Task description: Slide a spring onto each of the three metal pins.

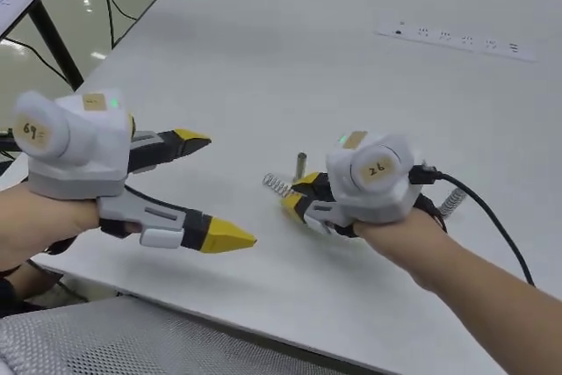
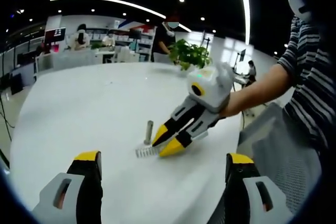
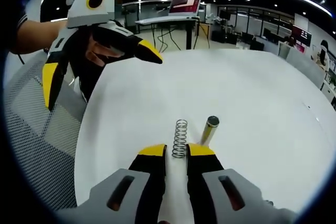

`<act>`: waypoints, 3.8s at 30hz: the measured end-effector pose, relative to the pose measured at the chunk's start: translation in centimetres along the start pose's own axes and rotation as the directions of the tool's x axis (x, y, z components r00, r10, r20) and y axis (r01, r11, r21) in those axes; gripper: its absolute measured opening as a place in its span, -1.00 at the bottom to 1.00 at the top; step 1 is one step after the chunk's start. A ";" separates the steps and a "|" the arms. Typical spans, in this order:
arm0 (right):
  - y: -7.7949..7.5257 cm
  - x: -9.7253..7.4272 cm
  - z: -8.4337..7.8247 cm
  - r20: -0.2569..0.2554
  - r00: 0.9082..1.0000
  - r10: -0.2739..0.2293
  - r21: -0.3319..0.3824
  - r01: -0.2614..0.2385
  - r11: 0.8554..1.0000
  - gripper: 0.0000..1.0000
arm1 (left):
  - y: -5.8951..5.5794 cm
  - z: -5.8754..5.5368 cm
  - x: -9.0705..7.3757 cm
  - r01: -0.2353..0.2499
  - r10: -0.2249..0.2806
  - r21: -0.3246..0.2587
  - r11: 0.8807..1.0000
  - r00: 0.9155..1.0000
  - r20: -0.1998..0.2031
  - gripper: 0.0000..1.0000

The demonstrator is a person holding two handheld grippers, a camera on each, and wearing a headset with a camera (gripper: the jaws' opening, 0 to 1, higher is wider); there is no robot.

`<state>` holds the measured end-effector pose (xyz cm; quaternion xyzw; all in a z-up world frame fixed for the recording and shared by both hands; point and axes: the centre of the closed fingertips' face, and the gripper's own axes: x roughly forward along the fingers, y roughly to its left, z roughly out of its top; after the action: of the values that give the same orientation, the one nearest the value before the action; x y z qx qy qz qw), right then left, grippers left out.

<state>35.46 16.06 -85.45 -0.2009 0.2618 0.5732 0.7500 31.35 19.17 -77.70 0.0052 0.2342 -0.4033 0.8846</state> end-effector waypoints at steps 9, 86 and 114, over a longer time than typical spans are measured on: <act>-0.2 0.8 -0.2 -0.023 1.000 -0.009 -0.010 0.009 1.000 -0.84 | -0.2 -0.2 0.4 0.008 -0.008 -0.007 1.000 1.000 -0.003 0.88; 2.4 -14.1 -1.2 0.057 0.977 0.205 -0.305 -0.179 0.936 -0.86 | -10.3 3.2 9.7 0.430 -0.427 0.157 0.889 0.903 -0.048 -0.91; 2.6 -14.4 -2.8 0.046 0.980 0.194 -0.199 -0.181 0.963 -0.85 | -11.1 2.6 9.6 0.481 -0.471 0.171 0.860 0.877 -0.095 -0.94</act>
<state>29.53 4.21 -78.64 -0.2287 0.1982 0.6706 0.6772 29.88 4.35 -77.35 0.0413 0.2108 -0.6293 0.7469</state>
